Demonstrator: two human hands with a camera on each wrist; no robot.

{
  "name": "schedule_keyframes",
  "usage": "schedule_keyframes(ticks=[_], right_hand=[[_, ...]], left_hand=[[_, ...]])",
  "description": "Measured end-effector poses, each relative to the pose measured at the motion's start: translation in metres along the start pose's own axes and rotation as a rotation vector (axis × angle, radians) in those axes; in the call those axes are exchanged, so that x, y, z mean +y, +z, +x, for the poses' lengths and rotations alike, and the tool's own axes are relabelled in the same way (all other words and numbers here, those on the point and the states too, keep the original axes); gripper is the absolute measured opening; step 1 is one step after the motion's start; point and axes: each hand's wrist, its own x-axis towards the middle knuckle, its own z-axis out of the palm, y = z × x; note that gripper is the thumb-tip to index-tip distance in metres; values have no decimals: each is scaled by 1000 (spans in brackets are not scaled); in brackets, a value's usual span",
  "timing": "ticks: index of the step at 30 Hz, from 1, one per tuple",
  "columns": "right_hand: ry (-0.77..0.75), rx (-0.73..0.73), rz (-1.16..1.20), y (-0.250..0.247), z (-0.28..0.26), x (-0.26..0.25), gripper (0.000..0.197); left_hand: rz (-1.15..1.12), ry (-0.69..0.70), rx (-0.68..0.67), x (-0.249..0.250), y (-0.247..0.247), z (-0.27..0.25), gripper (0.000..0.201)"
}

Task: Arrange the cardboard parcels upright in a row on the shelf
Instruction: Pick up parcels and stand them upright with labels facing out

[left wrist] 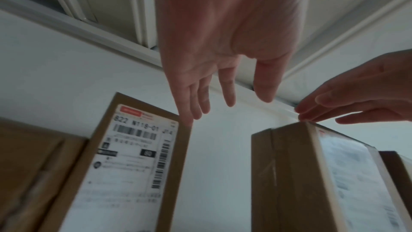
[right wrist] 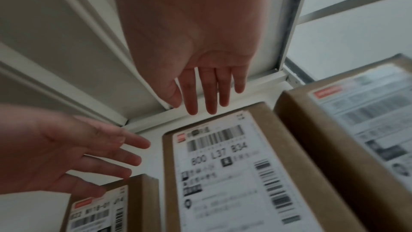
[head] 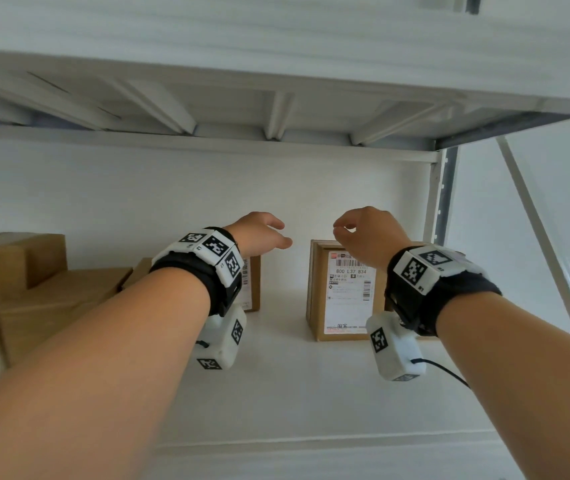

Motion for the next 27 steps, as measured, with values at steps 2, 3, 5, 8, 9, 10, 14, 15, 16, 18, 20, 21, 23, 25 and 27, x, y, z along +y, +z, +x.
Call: schedule_keyframes(ticks=[2, 3, 5, 8, 9, 10, 14, 15, 16, 18, 20, 21, 23, 25, 27], right_hand=[[-16, -2, 20, 8, 3, -12, 29], [-26, -5, 33, 11, 5, -18, 29], [-43, -12, 49, 19, 8, -30, 29], [-61, -28, 50, 32, 14, -47, 29], [-64, -37, 53, 36, 17, -52, 30], [-66, -46, 54, 41, 19, -57, 30], [-59, -78, 79, 60, 30, -74, 31], [-57, -88, 88, 65, 33, -78, 32], [-57, -97, 94, 69, 35, -82, 32], [-54, -110, 106, 79, 40, -88, 33], [-45, -120, 115, 87, 44, -92, 35], [-39, -127, 115, 91, 45, -93, 36], [-27, -145, 116, 97, 47, -93, 41], [-15, -169, 123, 102, 48, -93, 44], [-6, -189, 127, 106, 50, -92, 45]], left_hand=[[10, -18, 31, -9, -12, -4, 51], [13, -27, 44, -14, -17, -6, 50], [15, -46, 68, -22, -27, -9, 50], [12, -76, 92, -35, -40, -13, 50], [10, -83, 99, -39, -43, -13, 49], [8, -93, 109, -43, -46, -13, 49], [44, -128, 143, -59, -57, -11, 52], [51, -136, 142, -61, -58, -10, 53], [54, -144, 139, -64, -59, -8, 54], [59, -158, 130, -68, -61, -3, 55], [63, -172, 114, -72, -62, 1, 54], [62, -177, 106, -73, -62, 4, 54], [54, -190, 97, -77, -60, 8, 54], [31, -212, 90, -81, -58, 12, 43], [16, -233, 74, -83, -57, 15, 27]])
